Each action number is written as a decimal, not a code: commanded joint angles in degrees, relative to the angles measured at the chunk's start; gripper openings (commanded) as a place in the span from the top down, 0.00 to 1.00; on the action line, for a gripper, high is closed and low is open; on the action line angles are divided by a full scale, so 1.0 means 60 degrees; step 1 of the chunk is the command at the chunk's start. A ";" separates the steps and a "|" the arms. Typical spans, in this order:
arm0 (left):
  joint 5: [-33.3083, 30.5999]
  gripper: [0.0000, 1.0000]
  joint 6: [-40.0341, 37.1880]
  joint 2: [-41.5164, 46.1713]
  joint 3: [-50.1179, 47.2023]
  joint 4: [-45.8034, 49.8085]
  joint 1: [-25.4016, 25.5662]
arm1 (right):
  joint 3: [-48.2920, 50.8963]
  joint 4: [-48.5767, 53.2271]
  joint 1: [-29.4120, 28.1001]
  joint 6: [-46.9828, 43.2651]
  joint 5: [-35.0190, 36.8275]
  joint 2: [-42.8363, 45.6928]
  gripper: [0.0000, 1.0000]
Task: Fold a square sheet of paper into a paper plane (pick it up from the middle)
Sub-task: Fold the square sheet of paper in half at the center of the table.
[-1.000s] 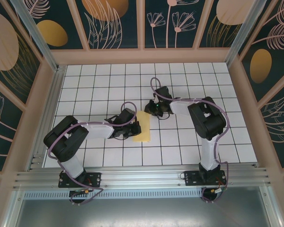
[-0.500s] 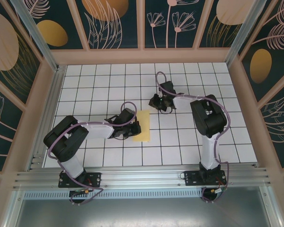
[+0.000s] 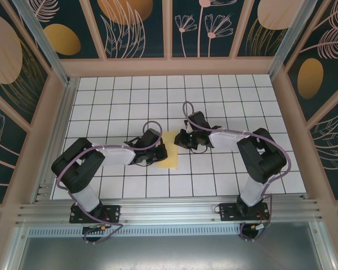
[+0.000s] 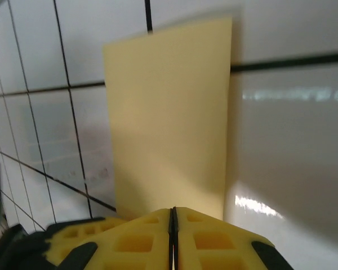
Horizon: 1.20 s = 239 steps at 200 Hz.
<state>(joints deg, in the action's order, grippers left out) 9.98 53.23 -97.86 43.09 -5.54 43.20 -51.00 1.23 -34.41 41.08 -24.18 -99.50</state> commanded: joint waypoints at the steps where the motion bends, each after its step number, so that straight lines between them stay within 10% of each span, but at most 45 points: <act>1: -0.0614 0.98 0.0171 -0.0132 -0.0367 0.1341 0.0007 | 0.0380 -0.0144 -0.0094 0.0297 -0.0281 0.0208 0.92; 239: -0.0504 0.97 0.0226 -0.0371 0.1215 0.1039 0.0000 | 0.0504 -0.0333 0.0255 -0.0597 -0.0935 0.0152 0.94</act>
<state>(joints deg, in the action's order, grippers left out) 8.40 54.54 -97.78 49.52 -0.21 43.20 -47.88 -0.23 -32.82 37.98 -29.54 -98.28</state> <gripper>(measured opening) 0.047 0.067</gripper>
